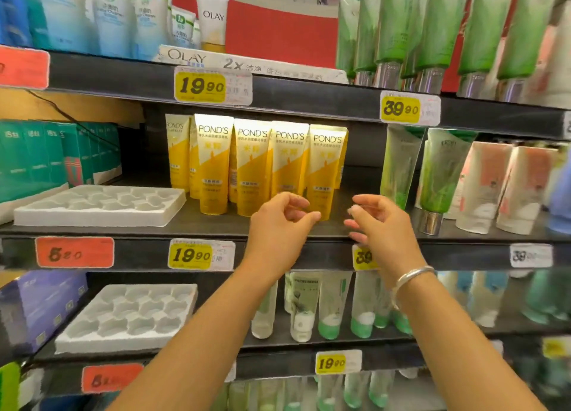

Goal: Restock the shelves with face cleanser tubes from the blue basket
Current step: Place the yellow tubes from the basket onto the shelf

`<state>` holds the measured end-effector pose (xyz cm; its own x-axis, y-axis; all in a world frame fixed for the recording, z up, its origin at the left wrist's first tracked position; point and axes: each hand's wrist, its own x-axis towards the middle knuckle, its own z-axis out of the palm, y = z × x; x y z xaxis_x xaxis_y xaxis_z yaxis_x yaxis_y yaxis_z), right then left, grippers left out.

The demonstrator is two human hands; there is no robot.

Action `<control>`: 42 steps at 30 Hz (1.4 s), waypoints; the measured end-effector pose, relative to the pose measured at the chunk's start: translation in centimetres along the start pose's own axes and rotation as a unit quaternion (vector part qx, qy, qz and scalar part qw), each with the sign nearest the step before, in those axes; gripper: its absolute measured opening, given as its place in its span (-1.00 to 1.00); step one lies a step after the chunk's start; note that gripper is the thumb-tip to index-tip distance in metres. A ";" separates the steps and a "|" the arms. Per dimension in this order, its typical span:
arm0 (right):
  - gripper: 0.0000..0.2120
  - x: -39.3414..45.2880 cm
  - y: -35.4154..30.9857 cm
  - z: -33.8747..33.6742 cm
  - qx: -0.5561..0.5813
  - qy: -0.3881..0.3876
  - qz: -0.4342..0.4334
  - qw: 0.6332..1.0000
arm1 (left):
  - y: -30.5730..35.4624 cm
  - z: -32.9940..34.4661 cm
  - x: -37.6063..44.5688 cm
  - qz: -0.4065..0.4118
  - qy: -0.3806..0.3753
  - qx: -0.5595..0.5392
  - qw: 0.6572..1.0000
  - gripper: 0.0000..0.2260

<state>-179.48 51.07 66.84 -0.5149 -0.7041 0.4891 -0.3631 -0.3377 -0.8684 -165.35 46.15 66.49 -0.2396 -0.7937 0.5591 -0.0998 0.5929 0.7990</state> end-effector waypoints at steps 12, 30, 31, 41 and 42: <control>-0.85 -14.6 6.4 -5.9 0.065 0.101 0.238 0.964 | -7.1 3.2 -10.1 -0.140 -0.262 -0.173 0.939 -0.94; -0.78 -44.8 20.3 -32.5 0.082 0.464 0.523 0.711 | -8.0 29.8 -36.4 -0.381 -0.575 -0.104 0.717 -0.97; -0.82 -45.5 20.8 -34.7 0.086 0.476 0.533 0.695 | -7.2 31.9 -37.3 -0.388 -0.579 -0.098 0.711 -0.98; -0.76 -52.3 28.6 -50.3 0.062 0.506 0.593 0.623 | -5.6 49.0 -46.2 -0.456 -0.583 -0.045 0.671 -0.90; -0.75 -53.0 29.5 -51.1 0.061 0.511 0.598 0.614 | -6.2 50.1 -47.3 -0.473 -0.578 -0.036 0.663 -0.89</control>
<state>-202.59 110.32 19.52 -0.5979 0.2447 -0.7633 0.7789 -0.0475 -0.6253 -201.80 86.86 24.00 -0.6874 -0.1461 -0.7114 -0.6979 -0.1379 0.7028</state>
